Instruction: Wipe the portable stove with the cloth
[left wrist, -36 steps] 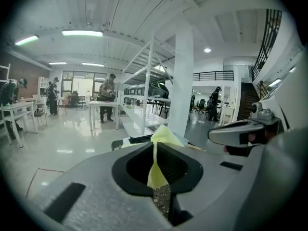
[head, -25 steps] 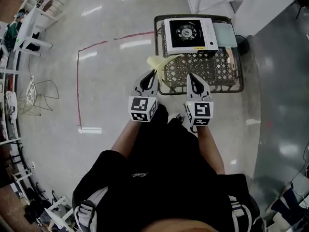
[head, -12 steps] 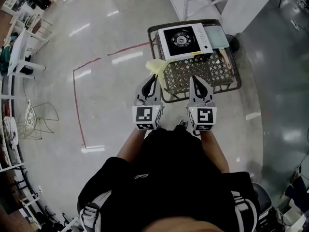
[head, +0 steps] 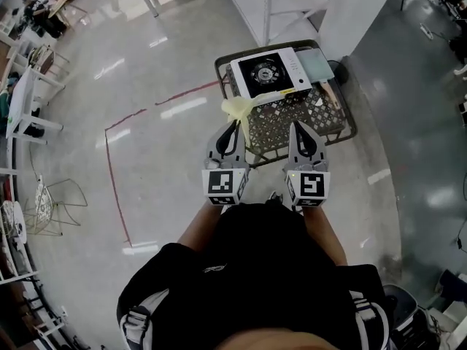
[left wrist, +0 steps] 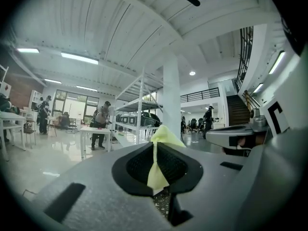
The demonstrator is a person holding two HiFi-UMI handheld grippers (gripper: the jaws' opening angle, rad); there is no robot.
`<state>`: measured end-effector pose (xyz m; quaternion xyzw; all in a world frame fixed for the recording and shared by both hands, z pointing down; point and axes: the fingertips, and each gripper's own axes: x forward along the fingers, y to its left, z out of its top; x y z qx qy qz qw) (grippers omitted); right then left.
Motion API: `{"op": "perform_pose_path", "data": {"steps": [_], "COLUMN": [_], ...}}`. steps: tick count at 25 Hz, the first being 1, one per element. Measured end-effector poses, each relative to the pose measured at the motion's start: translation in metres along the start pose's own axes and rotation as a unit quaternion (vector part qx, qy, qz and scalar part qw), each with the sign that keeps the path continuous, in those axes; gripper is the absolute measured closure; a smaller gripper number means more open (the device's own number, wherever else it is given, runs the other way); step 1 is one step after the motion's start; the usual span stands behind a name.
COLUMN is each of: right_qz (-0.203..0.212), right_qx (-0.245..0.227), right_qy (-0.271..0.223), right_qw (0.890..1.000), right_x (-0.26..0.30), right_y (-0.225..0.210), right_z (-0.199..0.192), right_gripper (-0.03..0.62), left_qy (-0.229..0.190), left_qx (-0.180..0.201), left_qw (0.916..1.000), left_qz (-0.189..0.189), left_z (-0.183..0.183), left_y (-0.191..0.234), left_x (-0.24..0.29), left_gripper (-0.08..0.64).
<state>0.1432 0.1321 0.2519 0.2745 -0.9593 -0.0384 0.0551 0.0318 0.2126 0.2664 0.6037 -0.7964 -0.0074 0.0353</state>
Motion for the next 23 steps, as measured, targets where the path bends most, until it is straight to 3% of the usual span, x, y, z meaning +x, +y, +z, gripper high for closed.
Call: {"op": "perform_pose_path", "data": {"steps": [23], "right_qz": [0.010], "right_qx": [-0.014], "right_qy": [0.007], "right_qw": [1.000], "right_x": [0.0004], "right_y": [0.0057], "right_z": [0.0011], "right_gripper": [0.588], "left_qy": [0.000], "left_qx": [0.000], "left_qw": [1.0000], "left_qz": [-0.008], "left_z": [-0.0007], "left_y": [-0.0068], "left_x": [0.0004], "left_gripper": [0.525]}}
